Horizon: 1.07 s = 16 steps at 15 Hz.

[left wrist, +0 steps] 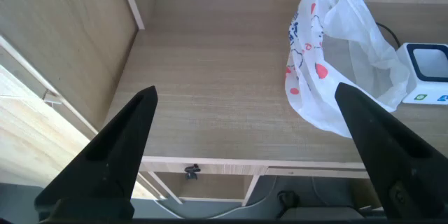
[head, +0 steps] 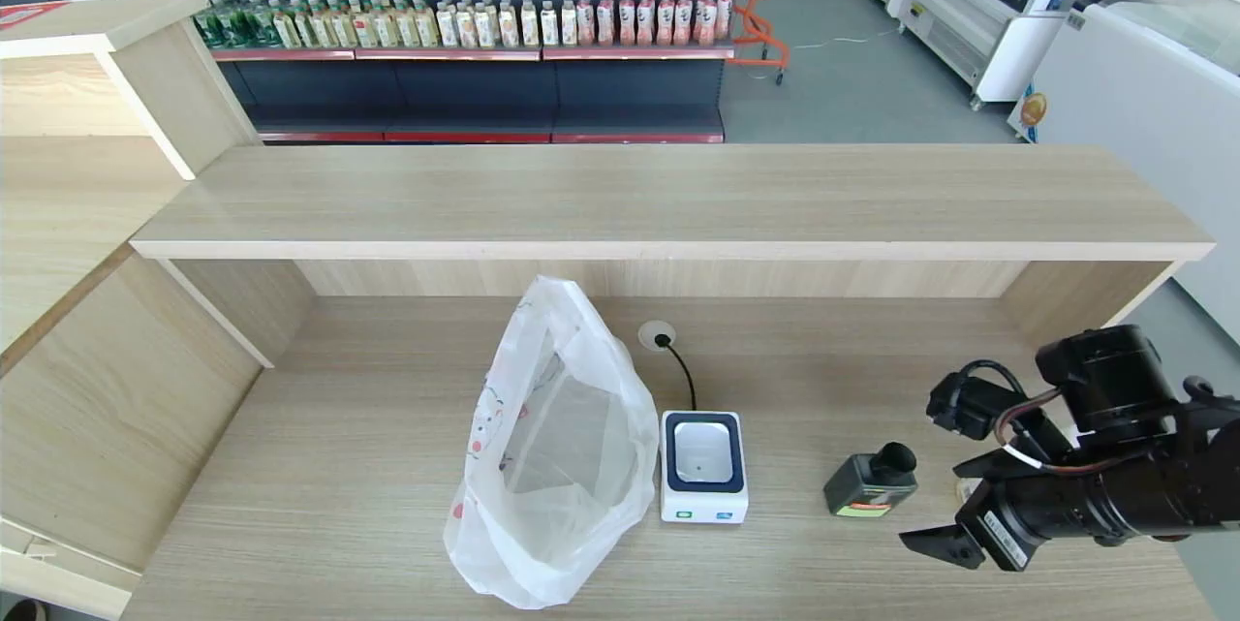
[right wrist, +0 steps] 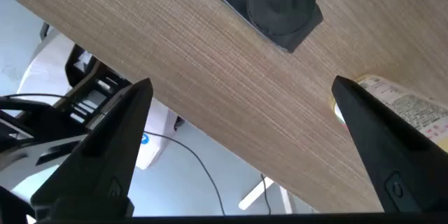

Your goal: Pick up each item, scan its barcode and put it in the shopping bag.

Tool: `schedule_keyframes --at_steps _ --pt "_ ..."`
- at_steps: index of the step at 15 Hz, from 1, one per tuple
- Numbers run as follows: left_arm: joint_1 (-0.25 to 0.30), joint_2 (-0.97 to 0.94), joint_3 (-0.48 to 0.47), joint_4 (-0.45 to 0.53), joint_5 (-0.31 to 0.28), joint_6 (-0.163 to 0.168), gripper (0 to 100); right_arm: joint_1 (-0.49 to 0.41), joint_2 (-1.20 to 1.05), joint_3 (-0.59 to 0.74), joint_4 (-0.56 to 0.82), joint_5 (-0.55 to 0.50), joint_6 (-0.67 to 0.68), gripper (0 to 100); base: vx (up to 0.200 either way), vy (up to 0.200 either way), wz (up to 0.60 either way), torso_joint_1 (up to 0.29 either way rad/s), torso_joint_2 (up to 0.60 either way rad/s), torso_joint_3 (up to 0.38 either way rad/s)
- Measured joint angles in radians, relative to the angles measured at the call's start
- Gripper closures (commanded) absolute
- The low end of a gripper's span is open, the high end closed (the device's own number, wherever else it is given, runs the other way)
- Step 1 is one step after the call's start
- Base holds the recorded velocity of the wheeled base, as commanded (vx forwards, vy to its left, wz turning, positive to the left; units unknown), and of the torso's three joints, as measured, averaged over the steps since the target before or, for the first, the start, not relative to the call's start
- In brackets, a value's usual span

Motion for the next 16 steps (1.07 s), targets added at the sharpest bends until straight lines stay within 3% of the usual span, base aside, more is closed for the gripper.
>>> schedule_keyframes --at_steps 4,16 --pt "0.000 0.000 0.000 0.000 0.000 0.000 0 -0.039 0.104 0.003 -0.112 0.041 -0.183 0 0.000 0.000 0.00 0.000 0.00 0.000" --pt "0.000 0.000 0.000 0.000 0.000 0.000 0 -0.023 0.317 -0.022 -0.365 0.135 -0.266 0 0.000 0.000 0.00 0.000 0.00 0.000"
